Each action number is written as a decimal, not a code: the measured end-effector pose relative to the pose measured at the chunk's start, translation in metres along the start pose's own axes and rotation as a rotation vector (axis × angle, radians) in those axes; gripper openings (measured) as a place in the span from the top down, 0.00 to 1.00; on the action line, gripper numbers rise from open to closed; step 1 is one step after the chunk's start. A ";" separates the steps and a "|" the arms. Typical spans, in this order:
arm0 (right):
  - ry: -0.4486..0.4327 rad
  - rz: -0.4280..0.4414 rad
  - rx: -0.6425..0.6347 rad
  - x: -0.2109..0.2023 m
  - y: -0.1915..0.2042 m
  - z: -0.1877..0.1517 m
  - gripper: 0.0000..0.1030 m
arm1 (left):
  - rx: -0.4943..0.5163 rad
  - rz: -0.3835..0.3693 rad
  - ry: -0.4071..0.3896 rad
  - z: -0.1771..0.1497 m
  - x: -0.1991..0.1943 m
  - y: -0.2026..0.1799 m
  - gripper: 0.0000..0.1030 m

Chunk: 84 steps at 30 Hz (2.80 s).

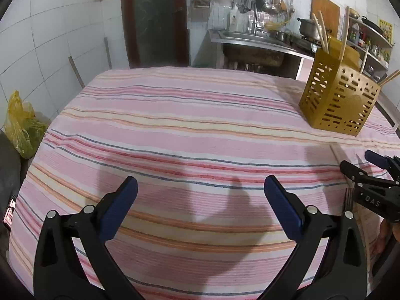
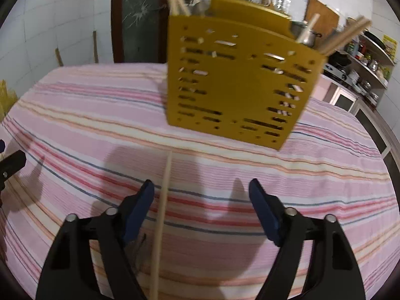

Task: Organize utensils
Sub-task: 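Lower the right tool to the loose chopstick and close on it, then close the left tool on the green-handled fork while the right tool holds the chopstick, then lift the fork and chopstick and carry both toward the yellow holder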

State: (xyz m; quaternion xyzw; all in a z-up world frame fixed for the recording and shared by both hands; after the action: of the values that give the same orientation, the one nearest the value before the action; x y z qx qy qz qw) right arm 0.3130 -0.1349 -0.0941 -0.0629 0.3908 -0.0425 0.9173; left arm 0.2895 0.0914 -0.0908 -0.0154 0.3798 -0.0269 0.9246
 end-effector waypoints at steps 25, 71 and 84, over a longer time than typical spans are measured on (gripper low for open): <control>0.069 0.001 0.240 -0.013 -0.111 -0.042 0.94 | 0.109 -0.160 0.094 -0.018 -0.006 -0.122 0.05; -0.230 0.021 0.322 -0.103 -0.121 -0.022 0.94 | 0.121 -0.203 -0.092 0.018 -0.069 -0.140 0.80; -0.432 -0.010 0.300 -0.162 -0.114 -0.012 0.94 | 0.130 -0.177 -0.307 0.019 -0.149 -0.128 0.81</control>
State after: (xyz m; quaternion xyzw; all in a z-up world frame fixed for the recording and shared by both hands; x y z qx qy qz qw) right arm 0.1893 -0.2277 0.0301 0.0642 0.1751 -0.0900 0.9783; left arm 0.1921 -0.0267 0.0332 0.0070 0.2288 -0.1300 0.9647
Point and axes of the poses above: each gripper's, at about its wrist camera, not at the fingertips, and x roughly the way its jaws point, y to its left, z to its top, the point moved 8 cm from there along x, roughly the way its jaws point, and after that the axes turned 4 degrees about -z, right-handed, at the moved point
